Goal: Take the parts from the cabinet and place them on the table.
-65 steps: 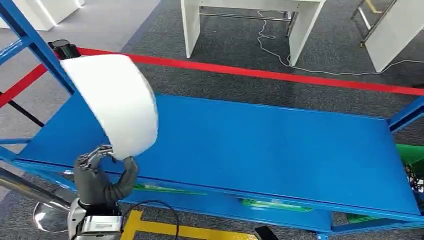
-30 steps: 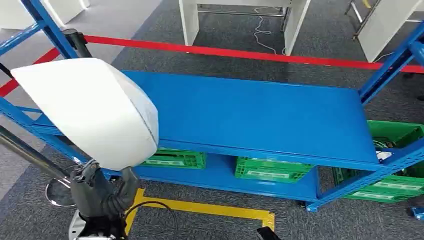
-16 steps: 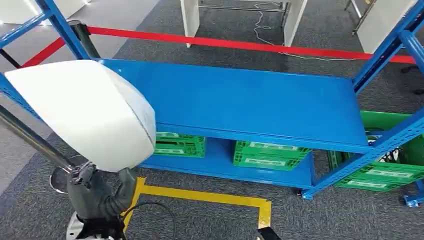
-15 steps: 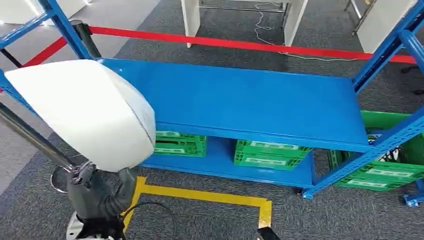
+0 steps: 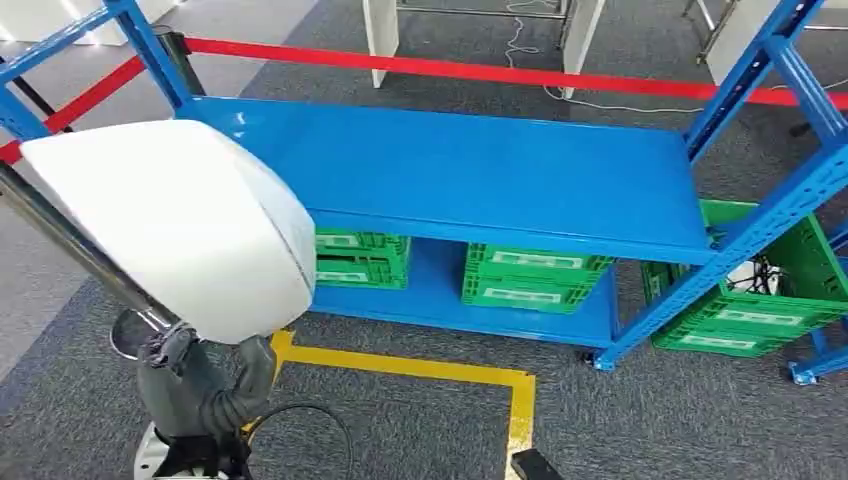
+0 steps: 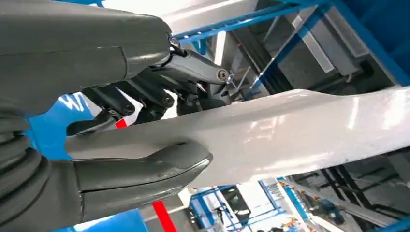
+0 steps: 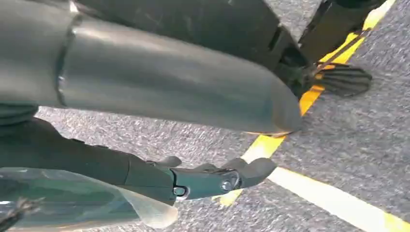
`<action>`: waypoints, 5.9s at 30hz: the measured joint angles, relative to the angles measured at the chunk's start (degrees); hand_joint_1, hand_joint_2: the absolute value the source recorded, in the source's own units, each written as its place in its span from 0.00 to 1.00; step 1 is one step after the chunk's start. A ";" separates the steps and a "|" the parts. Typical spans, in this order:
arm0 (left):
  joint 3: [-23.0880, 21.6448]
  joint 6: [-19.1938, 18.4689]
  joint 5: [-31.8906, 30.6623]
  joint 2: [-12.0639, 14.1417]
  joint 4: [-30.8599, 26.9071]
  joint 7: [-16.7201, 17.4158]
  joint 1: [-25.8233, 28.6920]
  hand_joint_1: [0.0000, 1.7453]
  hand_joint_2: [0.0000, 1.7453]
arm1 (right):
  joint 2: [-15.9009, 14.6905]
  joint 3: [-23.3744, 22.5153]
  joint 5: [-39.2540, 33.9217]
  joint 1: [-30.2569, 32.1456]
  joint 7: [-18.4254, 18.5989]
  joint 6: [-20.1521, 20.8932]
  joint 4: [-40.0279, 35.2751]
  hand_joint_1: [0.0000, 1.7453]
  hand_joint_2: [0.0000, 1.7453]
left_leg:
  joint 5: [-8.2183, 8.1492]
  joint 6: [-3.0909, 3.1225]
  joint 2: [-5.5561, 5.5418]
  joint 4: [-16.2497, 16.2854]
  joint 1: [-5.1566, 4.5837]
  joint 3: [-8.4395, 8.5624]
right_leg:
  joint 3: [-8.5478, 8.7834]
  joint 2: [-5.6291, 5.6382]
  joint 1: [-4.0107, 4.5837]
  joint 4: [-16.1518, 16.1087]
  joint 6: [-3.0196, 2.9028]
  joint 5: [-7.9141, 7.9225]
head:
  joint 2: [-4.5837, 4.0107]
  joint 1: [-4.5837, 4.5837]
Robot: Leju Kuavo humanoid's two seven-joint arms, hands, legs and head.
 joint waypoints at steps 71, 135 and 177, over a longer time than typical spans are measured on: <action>-0.15 -2.73 8.92 -1.79 -2.53 -2.03 4.43 1.00 1.00 | 1.79 1.57 6.78 1.11 2.34 -3.28 -0.07 0.00 0.00 | -6.95 -1.24 -0.22 7.51 0.56 1.27 | -4.85 -3.94 -0.78 2.84 -1.12 2.45 | 0.00 -1.29; 0.17 -9.16 15.76 -1.53 0.70 -0.39 -0.27 1.00 1.00 | 0.74 0.88 5.95 1.08 0.99 -0.44 0.00 0.00 0.00 | -5.82 0.12 2.81 1.42 -0.98 3.42 | -5.56 -4.27 -0.26 3.34 -0.67 2.42 | 0.00 -1.27; 1.33 -8.00 11.81 -1.36 1.29 0.39 0.97 1.00 1.00 | 0.22 0.90 8.07 1.11 1.80 0.66 -0.15 0.00 0.00 | -5.16 1.65 -4.62 0.75 0.08 3.89 | -12.16 -0.03 -0.60 14.58 1.51 0.10 | 0.00 -0.92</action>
